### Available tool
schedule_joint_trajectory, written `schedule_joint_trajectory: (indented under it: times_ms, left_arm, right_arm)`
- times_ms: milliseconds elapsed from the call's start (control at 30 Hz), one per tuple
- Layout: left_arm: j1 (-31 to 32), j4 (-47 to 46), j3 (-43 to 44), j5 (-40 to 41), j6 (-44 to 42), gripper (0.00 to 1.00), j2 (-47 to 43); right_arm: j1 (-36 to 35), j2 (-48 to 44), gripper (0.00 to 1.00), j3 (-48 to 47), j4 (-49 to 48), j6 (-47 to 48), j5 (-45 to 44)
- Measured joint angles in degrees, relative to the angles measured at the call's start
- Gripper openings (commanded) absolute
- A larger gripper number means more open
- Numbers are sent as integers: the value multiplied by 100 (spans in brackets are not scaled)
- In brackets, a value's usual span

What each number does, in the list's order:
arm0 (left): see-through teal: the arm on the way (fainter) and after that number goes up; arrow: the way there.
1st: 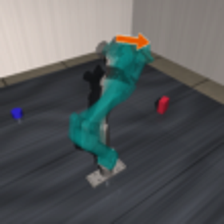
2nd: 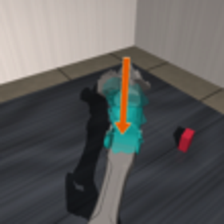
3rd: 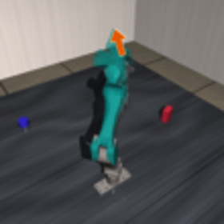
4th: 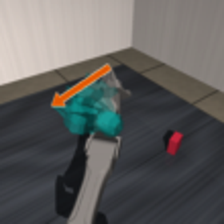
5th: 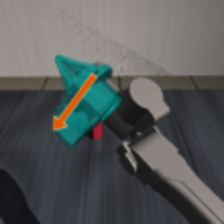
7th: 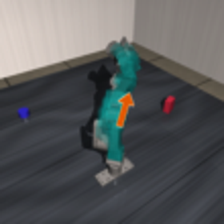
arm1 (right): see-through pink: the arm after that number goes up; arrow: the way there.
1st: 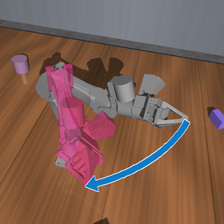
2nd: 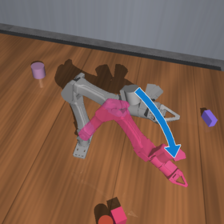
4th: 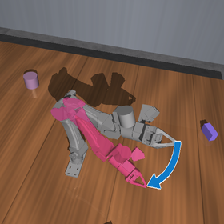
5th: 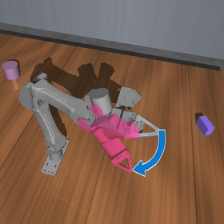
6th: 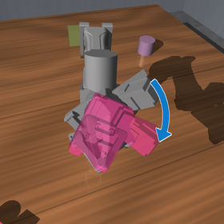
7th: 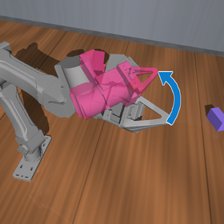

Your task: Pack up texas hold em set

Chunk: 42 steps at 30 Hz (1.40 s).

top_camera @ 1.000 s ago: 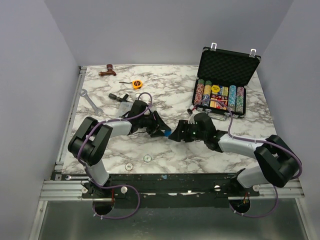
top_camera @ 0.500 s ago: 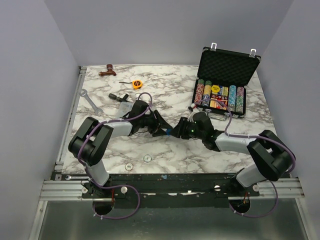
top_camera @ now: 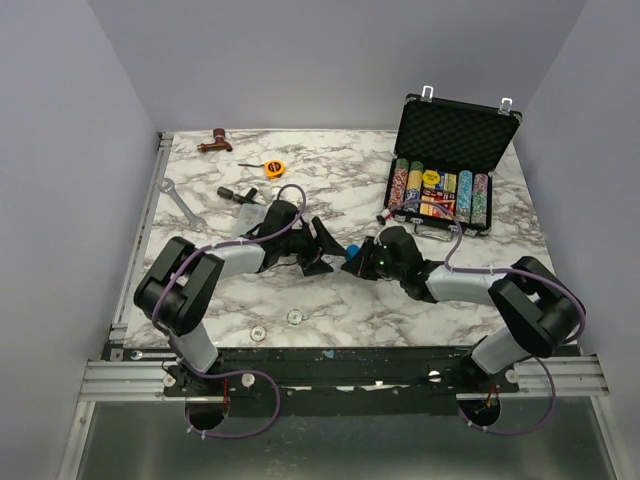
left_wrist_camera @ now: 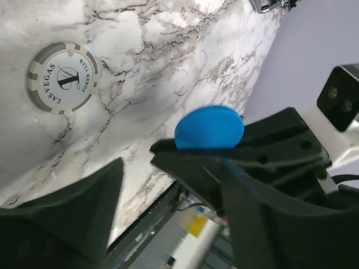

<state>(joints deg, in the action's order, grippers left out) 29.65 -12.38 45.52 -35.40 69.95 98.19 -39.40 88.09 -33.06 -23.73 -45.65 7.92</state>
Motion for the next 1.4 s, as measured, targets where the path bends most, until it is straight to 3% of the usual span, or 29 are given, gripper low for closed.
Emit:
schedule_joint_trajectory:
  times_ms: [100, 200, 367, 500, 633, 767, 967, 1300, 1400]
  left_arm:
    - [-2, 343, 7, 177, -295, 91, -374]
    - [-50, 887, 79, 437, -734, 93, -1023]
    - [-400, 1884, 496, 647, -1722, 93, -2105]
    - [-616, 3032, 1528, 776, -2763, 93, -2490]
    - [-629, 3880, 2455, 890, -3687, 93, -2715]
    - [-627, 4105, 2503, 1126, -4179, 93, -3156]
    - [-629, 4201, 1882, 1467, -4557, 92, -3342]
    - [-627, 4225, 1676, 1517, -4662, 92, -3348]
    - [-627, 4221, 1676, 1517, -4662, 92, -3359]
  right_arm:
    - [15, -125, 1, -15, 380, 22, -516]
    - [203, -442, 1, -35, 796, 122, -940]
    - [1362, -831, 1, -424, 1309, 411, -1137]
    - [2603, -564, 1, -1252, 1517, 490, -640]
    - [3488, 306, 1, -2465, 1661, 400, 162]
    - [4054, 1432, 1, -3602, 1912, 291, 1169]
    - [4400, 2459, 1, -4144, 2308, 260, 1917]
    - [4374, 2889, 4, -4461, 2258, -2, 2111]
    - [4374, 3029, 10, -4581, 2070, -184, 2116]
